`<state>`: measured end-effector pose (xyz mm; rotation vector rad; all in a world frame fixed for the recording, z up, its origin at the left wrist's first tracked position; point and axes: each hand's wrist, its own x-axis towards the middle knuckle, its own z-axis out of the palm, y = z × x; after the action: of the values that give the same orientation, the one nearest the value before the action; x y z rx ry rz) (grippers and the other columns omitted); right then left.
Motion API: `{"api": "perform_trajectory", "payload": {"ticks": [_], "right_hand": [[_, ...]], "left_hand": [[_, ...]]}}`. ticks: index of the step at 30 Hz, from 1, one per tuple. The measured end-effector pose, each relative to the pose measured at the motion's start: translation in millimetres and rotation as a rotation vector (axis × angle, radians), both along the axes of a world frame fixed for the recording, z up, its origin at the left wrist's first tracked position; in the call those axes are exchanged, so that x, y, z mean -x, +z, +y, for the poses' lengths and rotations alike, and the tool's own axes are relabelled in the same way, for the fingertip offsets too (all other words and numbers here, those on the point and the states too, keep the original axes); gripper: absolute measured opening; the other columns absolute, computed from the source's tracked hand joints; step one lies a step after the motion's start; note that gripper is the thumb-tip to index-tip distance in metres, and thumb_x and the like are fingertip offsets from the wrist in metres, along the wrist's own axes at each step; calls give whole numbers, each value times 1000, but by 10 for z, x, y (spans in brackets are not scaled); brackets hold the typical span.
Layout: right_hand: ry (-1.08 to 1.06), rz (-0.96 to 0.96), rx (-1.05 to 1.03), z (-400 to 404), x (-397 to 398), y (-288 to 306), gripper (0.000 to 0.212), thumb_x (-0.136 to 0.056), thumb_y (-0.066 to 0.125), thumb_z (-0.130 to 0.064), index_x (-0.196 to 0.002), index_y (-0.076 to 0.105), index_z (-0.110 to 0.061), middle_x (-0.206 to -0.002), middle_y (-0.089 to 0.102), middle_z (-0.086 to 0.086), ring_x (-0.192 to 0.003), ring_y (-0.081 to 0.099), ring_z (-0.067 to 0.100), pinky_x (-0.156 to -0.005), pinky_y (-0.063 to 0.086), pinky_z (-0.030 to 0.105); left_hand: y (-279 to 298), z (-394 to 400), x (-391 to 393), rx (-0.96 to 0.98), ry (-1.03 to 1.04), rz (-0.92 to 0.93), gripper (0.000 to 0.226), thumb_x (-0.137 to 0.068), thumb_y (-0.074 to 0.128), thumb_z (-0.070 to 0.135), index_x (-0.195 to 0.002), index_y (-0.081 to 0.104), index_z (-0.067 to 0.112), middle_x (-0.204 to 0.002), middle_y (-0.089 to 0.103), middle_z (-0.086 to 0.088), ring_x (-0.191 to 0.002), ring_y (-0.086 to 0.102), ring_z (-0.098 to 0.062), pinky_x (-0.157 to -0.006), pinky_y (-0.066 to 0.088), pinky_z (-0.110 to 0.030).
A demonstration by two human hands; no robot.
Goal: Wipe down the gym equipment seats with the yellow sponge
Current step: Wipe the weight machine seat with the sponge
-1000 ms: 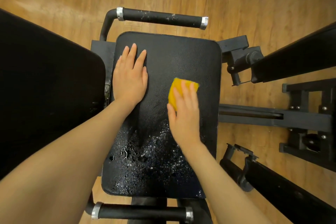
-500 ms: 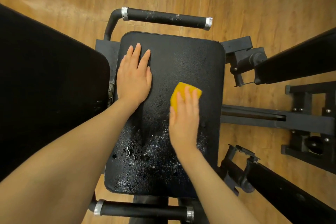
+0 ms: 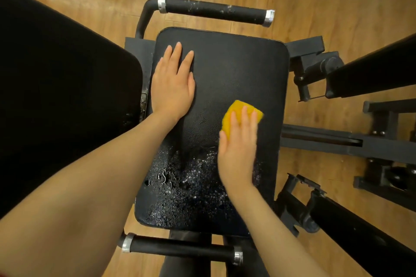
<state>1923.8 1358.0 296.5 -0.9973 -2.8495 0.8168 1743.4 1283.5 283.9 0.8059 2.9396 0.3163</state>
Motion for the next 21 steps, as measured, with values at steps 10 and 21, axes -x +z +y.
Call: {"api": "perform_trajectory", "payload": {"ticks": [10,21], "right_hand": [[113,-67,-108,414,-230,-13,50,-93,55,-24,-139,43,-9,-150,36,10,-143,22,28,-113,31,48],[182,-26,-123,210,-152,-73,51,-94,55,-21,-141,41,-9,-152,31,14,-143,19,34,-116,16,45]], "left_hand": [[-8,-8,3,-9,0,-9,48,-99,34,28,-146,36,19,-156,27,-8,-146,20,-27,-117,19,-39],[125,-154,-384,-140,74,-140,41,-99,41,24,-140,46,17,-156,28,-8,-146,20,-25,-116,24,-41]]}}
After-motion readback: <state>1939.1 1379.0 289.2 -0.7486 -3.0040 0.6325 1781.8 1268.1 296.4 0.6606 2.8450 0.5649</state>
